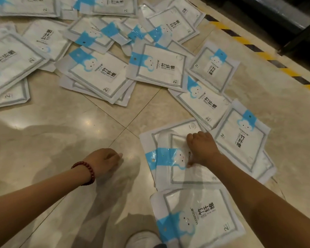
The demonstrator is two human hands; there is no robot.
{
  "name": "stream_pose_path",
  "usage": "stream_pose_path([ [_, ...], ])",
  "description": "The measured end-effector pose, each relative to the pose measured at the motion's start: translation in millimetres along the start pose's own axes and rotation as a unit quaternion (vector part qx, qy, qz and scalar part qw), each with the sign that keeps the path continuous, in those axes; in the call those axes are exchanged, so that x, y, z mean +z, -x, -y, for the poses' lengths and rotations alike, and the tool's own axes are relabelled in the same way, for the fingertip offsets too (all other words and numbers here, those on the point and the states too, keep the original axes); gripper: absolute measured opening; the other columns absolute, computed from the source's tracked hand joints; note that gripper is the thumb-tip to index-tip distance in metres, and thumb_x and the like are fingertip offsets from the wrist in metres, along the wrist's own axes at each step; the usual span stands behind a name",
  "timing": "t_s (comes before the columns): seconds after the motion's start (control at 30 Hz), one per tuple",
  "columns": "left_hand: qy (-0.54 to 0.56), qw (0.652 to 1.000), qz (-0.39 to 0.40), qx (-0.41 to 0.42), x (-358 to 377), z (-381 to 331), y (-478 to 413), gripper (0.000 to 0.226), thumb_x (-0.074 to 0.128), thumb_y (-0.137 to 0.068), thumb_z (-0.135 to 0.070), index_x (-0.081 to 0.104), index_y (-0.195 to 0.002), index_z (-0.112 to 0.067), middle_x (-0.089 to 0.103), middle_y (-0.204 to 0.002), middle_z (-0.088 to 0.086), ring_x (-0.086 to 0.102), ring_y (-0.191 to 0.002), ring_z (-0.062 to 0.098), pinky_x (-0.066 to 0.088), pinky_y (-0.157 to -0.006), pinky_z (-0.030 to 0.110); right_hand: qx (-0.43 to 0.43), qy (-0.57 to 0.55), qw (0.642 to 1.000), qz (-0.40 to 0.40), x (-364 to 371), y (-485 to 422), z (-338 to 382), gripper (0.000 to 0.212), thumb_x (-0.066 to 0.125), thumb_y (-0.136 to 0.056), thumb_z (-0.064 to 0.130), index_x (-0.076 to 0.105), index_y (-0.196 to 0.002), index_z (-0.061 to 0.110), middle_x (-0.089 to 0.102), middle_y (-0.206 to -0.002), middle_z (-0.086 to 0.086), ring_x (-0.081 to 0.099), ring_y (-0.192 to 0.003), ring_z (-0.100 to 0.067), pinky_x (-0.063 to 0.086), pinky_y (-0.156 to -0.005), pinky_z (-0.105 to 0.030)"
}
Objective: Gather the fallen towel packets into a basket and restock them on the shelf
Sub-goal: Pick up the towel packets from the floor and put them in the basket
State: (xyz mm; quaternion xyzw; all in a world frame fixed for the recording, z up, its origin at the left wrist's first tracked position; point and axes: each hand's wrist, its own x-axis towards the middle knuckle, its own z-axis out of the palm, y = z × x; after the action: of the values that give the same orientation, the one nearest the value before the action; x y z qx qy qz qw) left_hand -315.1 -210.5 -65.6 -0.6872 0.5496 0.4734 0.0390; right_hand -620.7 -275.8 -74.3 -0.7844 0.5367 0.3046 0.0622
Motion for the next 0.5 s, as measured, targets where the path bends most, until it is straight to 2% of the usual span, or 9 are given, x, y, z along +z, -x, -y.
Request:
stream_pose_path([
  [0.07, 0.092, 0.996, -0.008, -0.012, 4.3, -1.5, 1.5, 0.051, 0.041, -0.095, -0.045, 0.066, -0.098, -0.001, 0.070, -0.097, 0.012, 0.065, -0.089, 0.025, 0.051, -0.081, 0.034, 0.039, -0.133, 0.990, -0.015, -4.3, 2.0, 1.2, 0.049, 0.070, -0.071, 0.058, 0.048, -0.089, 0.018, 0.059, -0.088, 0.002, 0.055, -0.087, -0.021, 0.036, -0.066, -0.029],
  [0.13, 0.182, 0.983, -0.009, -0.020, 6.1, -2.9, 4.0, 0.054, 0.043, -0.091, -0.051, 0.066, -0.092, -0.001, 0.070, -0.096, 0.013, 0.066, -0.089, 0.026, 0.053, -0.079, 0.034, 0.084, -0.315, 0.944, -0.050, -9.0, 4.7, 5.8, 0.041, 0.068, -0.077, 0.052, 0.049, -0.077, 0.015, 0.054, -0.073, 0.004, 0.055, -0.073, -0.019, 0.035, -0.055, -0.028],
  [0.17, 0.209, 0.978, -0.005, -0.019, 5.5, -2.5, 4.8, 0.056, 0.044, -0.087, -0.056, 0.065, -0.088, -0.005, 0.071, -0.095, 0.012, 0.067, -0.089, 0.026, 0.053, -0.080, 0.034, 0.100, -0.410, 0.903, -0.079, -11.8, 6.5, 10.3, 0.038, 0.067, -0.079, 0.050, 0.055, -0.077, 0.013, 0.057, -0.072, 0.004, 0.057, -0.070, -0.016, 0.039, -0.055, -0.028],
  [0.23, 0.243, 0.970, 0.003, -0.011, 3.3, -0.8, 6.5, 0.057, 0.044, -0.071, -0.067, 0.064, -0.087, -0.016, 0.071, -0.093, 0.000, 0.067, -0.089, 0.017, 0.053, -0.077, 0.031, 0.113, -0.593, 0.789, -0.115, -19.9, 10.7, 23.5, 0.030, 0.066, -0.083, 0.042, 0.065, -0.085, 0.012, 0.068, -0.079, 0.002, 0.065, -0.072, -0.013, 0.051, -0.062, -0.027],
  [0.3, 0.291, 0.957, 0.019, -0.011, 2.6, 1.0, 7.9, 0.058, 0.049, -0.059, -0.068, 0.060, -0.095, -0.024, 0.069, -0.096, -0.007, 0.065, -0.091, 0.010, 0.052, -0.073, 0.027, 0.105, -0.728, 0.672, -0.091, -28.1, 14.7, 43.7, 0.022, 0.065, -0.086, 0.035, 0.070, -0.091, 0.015, 0.074, -0.086, -0.003, 0.070, -0.077, -0.014, 0.058, -0.069, -0.029],
  [0.33, 0.326, 0.945, 0.027, -0.016, 3.1, 2.0, 7.8, 0.063, 0.054, -0.056, -0.066, 0.058, -0.102, -0.024, 0.069, -0.100, -0.004, 0.065, -0.093, 0.012, 0.053, -0.073, 0.028, 0.105, -0.764, 0.633, -0.074, -31.0, 16.5, 56.3, 0.020, 0.065, -0.086, 0.033, 0.070, -0.093, 0.014, 0.074, -0.088, -0.005, 0.071, -0.078, -0.015, 0.058, -0.069, -0.028],
  [0.43, 0.466, 0.884, 0.024, -0.032, 0.8, 3.7, 7.8, 0.081, 0.076, -0.044, -0.064, 0.063, -0.105, -0.013, 0.071, -0.102, 0.008, 0.067, -0.092, 0.026, 0.053, -0.078, 0.039, 0.155, -0.809, 0.565, -0.045, -34.6, 17.6, 95.1, 0.028, 0.067, -0.084, 0.036, 0.069, -0.096, 0.011, 0.074, -0.089, -0.006, 0.071, -0.082, -0.021, 0.057, -0.074, -0.033],
  [0.47, 0.494, 0.869, 0.022, -0.032, -1.2, 5.1, 7.5, 0.087, 0.084, -0.035, -0.061, 0.064, -0.104, -0.012, 0.072, -0.099, 0.010, 0.068, -0.090, 0.029, 0.054, -0.078, 0.041, 0.172, -0.812, 0.557, -0.035, -35.6, 16.6, 105.7, 0.032, 0.068, -0.083, 0.037, 0.068, -0.099, 0.010, 0.073, -0.092, -0.006, 0.070, -0.085, -0.022, 0.057, -0.078, -0.036],
  [0.5, 0.500, 0.866, 0.020, -0.029, -3.6, 7.1, 7.5, 0.090, 0.089, -0.029, -0.054, 0.065, -0.104, -0.012, 0.073, -0.097, 0.010, 0.070, -0.088, 0.030, 0.055, -0.077, 0.042, 0.174, -0.801, 0.572, -0.026, -36.2, 15.2, 113.3, 0.034, 0.067, -0.083, 0.039, 0.067, -0.102, 0.010, 0.073, -0.096, -0.006, 0.069, -0.088, -0.021, 0.056, -0.082, -0.039],
])
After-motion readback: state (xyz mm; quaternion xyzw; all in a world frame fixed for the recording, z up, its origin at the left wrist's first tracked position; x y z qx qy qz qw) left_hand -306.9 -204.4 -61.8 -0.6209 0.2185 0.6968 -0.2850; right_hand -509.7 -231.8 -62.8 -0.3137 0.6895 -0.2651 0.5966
